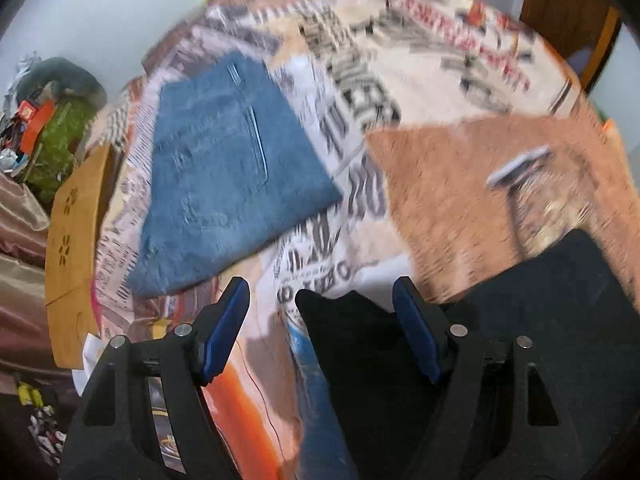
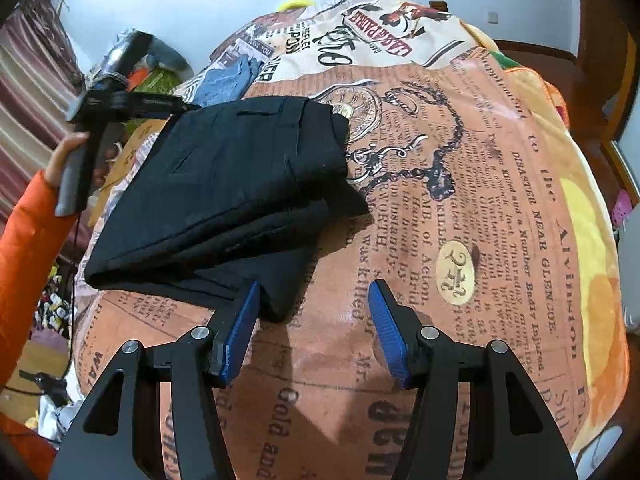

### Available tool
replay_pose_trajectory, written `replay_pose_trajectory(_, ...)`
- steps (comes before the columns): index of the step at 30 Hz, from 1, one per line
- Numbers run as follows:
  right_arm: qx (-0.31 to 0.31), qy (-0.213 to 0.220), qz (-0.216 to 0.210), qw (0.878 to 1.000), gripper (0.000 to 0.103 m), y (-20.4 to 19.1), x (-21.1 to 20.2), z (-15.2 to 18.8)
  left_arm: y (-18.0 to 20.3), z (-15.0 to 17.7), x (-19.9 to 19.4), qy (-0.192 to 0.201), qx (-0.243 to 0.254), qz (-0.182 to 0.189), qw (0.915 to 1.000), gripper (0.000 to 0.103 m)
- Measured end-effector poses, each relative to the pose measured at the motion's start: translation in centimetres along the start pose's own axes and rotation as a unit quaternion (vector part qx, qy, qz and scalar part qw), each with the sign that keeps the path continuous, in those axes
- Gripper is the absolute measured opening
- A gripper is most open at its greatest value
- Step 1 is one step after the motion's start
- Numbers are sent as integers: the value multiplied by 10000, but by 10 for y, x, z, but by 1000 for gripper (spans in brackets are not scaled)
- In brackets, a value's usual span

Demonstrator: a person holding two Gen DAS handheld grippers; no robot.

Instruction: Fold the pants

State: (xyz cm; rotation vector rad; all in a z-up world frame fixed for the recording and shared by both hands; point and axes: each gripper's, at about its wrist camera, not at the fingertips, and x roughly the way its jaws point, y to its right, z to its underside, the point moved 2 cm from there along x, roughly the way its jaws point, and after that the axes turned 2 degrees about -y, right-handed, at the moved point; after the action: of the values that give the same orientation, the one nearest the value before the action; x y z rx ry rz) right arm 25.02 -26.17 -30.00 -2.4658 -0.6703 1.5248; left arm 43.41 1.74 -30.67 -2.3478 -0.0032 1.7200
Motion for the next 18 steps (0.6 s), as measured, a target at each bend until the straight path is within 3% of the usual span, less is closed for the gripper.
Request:
replay_pose_trajectory(2, -46, -3, 43, 10000, 53, 1, 3, -4, 2, 12, 12, -131, 233, -51, 9996, 78)
replay_pose_trajectory(5, -94, 29, 220, 9997, 53, 6, 8, -12, -9, 27, 12, 77, 185, -110, 9997, 85)
replay_pose_trajectory(10, 101, 112, 434, 9989, 53, 22, 10, -28, -25, 57, 3, 21, -102, 55, 9999, 85)
replay_pose_trajectory(18, 58, 450, 731, 9963, 53, 31, -18, -36, -30, 117, -26, -61, -413, 276, 9987, 85)
